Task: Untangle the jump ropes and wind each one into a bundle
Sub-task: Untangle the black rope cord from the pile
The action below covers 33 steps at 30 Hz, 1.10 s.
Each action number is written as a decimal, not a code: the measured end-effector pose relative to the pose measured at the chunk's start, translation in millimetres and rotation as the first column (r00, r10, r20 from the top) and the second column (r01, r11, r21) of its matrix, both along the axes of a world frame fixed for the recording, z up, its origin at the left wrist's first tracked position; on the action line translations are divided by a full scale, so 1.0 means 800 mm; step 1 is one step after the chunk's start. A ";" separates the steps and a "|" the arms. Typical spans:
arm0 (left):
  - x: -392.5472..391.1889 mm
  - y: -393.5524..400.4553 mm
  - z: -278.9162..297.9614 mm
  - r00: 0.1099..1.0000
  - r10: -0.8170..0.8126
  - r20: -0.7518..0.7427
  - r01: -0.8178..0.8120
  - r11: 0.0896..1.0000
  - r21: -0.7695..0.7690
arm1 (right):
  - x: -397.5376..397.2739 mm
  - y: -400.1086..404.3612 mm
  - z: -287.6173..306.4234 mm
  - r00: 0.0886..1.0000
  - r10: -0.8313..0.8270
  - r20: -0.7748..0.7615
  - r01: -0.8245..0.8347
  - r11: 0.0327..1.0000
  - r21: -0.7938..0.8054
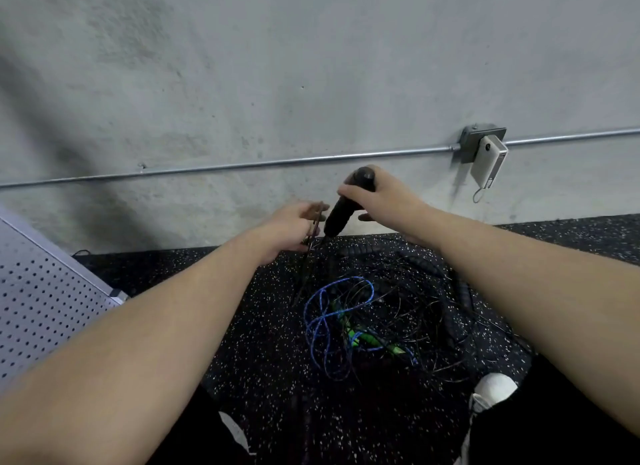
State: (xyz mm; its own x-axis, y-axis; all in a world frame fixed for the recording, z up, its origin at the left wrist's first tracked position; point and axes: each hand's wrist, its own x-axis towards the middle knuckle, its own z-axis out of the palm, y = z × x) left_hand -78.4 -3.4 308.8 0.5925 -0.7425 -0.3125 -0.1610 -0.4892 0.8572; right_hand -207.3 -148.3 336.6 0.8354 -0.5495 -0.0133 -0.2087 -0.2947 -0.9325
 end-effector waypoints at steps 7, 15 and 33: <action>0.022 0.000 0.009 0.839 0.489 -0.239 -0.493 0.869 0.047 | -0.008 -0.035 0.022 0.961 -0.239 0.137 0.213 0.961 0.175; -0.015 -0.035 0.027 0.930 0.318 -0.183 -0.345 0.927 -0.146 | -0.006 -0.021 0.036 0.984 -0.145 0.105 0.100 0.931 0.350; -0.037 -0.029 0.052 0.900 0.190 0.392 -0.002 0.901 -0.433 | -0.001 -0.012 0.041 0.996 -0.020 0.087 0.020 1.000 0.004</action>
